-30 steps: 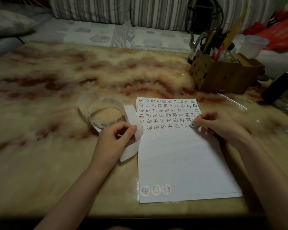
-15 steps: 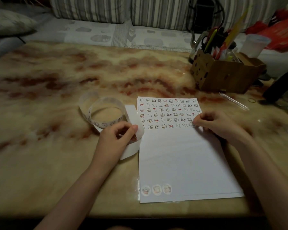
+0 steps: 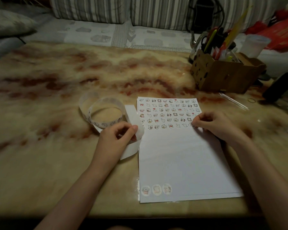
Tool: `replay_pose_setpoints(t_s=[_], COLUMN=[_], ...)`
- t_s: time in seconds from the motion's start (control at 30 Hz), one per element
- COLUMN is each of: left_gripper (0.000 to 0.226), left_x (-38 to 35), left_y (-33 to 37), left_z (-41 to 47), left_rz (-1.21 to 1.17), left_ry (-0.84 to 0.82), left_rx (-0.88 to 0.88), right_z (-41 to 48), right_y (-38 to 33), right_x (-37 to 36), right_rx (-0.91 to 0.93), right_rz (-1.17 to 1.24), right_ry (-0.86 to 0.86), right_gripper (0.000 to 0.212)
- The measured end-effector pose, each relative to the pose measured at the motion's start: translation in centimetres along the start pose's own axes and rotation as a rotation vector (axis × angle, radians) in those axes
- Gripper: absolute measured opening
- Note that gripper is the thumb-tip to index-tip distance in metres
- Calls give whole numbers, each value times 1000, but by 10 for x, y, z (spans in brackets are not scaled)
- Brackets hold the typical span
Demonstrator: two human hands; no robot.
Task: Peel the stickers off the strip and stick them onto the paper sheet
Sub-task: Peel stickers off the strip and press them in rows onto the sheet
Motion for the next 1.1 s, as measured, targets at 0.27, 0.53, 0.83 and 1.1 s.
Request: replay_pose_setpoints(t_s=[0.27,0.53,0.83,1.1], left_gripper=[18,18,18,17], left_x=[-1,-1,-2,0], left_y=[1,2,0,2], left_z=[0,0,0,-1], left_rz=[-6,11,15,-36], left_ry=[-9,-16,-34,6], left_rx=[-4,-15,-12,-7], right_z=[2,2,8,8], right_y=[0,4,12,14], right_x=[-2,-3,-3,-6], right_rx=[66,141,128,140], right_rz=[-70,-97,-59,-86], right_ry=[65,110,136,128], right_gripper=[7,12,20,17])
Point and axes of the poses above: each hand's wrist, its own z-axis towards the middle knuckle, its own x-axis out of the back of the hand, y = z × x, the point moved 6 cm from there along z, towards the middle knuckle, and after that the axes turned 4 degrees about y, right-handed, at the moved point
